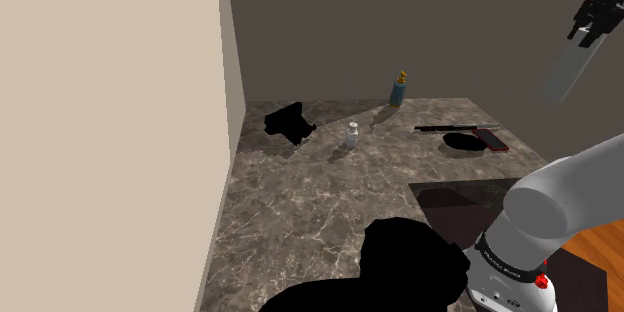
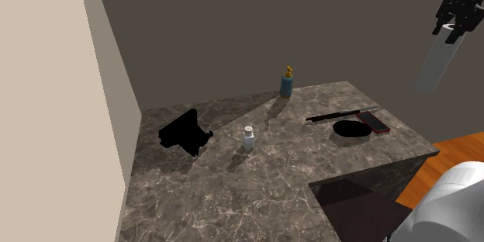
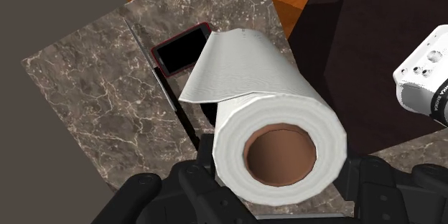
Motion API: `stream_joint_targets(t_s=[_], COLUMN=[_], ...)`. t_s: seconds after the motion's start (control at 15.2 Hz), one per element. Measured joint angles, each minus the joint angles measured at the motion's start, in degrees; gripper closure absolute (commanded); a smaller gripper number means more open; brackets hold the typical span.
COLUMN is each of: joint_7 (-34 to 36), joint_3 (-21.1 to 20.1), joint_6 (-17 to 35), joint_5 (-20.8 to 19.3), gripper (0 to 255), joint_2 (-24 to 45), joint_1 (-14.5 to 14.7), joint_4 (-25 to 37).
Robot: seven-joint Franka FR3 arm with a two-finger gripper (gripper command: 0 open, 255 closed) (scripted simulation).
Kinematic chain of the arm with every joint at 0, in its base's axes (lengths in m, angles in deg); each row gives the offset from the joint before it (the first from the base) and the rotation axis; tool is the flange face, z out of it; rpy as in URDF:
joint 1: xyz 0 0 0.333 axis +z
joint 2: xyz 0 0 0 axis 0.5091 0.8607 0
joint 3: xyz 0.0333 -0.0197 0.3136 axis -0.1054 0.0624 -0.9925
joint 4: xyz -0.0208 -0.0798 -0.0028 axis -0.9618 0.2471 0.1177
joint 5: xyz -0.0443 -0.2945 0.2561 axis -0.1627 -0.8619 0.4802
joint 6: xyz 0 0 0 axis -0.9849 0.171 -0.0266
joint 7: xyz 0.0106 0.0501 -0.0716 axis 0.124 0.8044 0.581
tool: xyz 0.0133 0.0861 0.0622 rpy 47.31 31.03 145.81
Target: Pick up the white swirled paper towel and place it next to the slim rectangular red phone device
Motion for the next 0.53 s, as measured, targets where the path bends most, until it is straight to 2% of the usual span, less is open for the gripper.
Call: stream_joint_targets(t_s=[0.53], joint_7=[0.79], joint_3=[-0.07], joint_6=[5.8], joint_5=[-1.6], gripper=[255], joint_2=[-2.46], joint_1=[-1.13], joint_4=[-7.88])
